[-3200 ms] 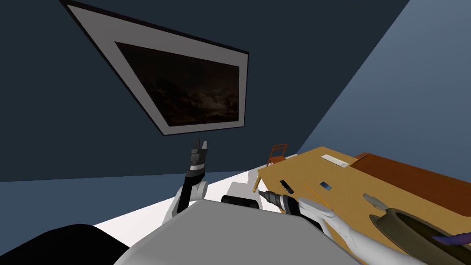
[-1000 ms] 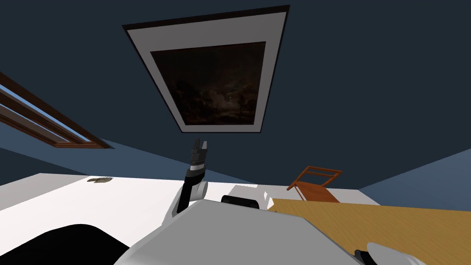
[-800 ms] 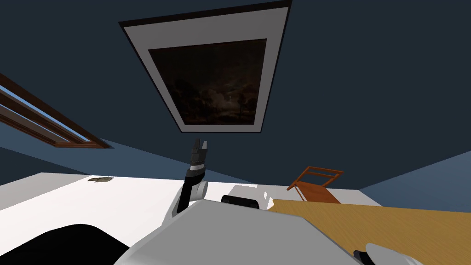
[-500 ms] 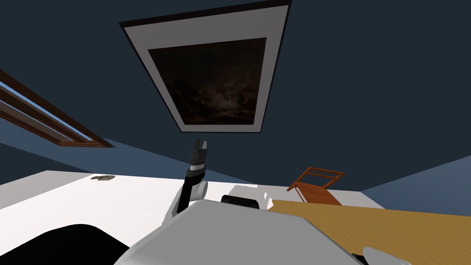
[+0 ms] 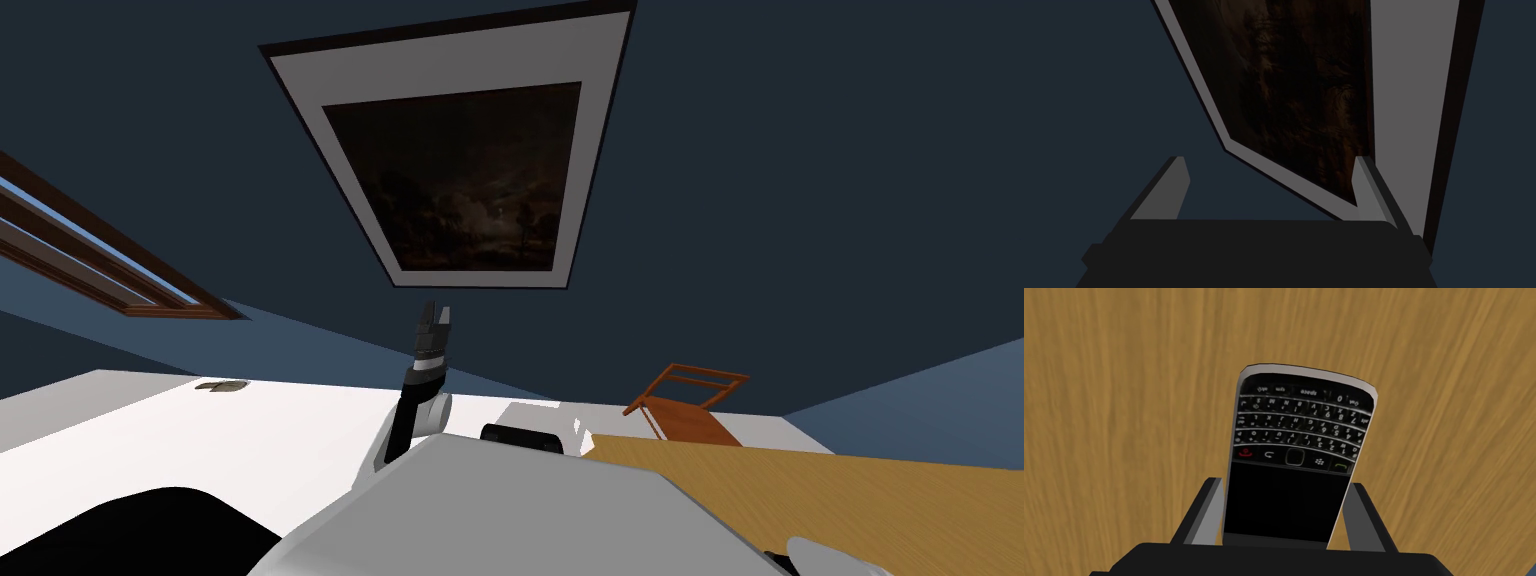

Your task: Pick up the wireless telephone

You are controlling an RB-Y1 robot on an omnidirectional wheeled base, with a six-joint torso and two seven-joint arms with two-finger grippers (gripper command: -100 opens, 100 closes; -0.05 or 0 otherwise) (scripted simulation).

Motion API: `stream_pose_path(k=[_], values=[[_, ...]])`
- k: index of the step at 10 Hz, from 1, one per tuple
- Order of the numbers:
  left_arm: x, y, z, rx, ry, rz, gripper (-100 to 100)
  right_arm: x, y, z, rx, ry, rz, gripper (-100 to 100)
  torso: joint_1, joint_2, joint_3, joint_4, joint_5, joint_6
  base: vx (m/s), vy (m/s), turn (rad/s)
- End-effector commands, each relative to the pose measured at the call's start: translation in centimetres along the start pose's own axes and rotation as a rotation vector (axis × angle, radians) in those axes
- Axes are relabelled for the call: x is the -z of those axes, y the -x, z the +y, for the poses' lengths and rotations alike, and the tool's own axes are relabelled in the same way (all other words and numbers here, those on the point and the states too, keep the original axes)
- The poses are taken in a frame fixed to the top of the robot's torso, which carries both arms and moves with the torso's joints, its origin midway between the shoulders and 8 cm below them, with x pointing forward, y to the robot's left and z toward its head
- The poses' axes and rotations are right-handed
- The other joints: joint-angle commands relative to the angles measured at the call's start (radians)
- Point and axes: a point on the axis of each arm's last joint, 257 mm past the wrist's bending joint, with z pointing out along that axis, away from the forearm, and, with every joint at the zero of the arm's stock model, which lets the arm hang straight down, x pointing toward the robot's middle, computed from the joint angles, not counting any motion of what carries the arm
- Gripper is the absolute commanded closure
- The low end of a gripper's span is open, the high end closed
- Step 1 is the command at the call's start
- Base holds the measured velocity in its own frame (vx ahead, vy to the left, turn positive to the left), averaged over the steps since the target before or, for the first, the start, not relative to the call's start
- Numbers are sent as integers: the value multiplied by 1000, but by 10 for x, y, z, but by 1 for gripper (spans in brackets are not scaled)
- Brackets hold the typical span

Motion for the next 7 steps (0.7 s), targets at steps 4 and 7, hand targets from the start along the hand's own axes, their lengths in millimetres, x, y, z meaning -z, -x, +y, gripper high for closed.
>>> stream_pose_path(k=[4, 7], values=[[0, 0, 0, 0, 0, 0, 0, 14, 4, -10, 5, -9, 2, 100, 1, 0, 0, 0, 1, 0, -1, 11, -17], [0, 0, 0, 0, 0, 0, 0, 18, 6, -13, 6, -11, 3, 0, 2, 0, 0, 0, 1, 0, -2, 15, -7]])
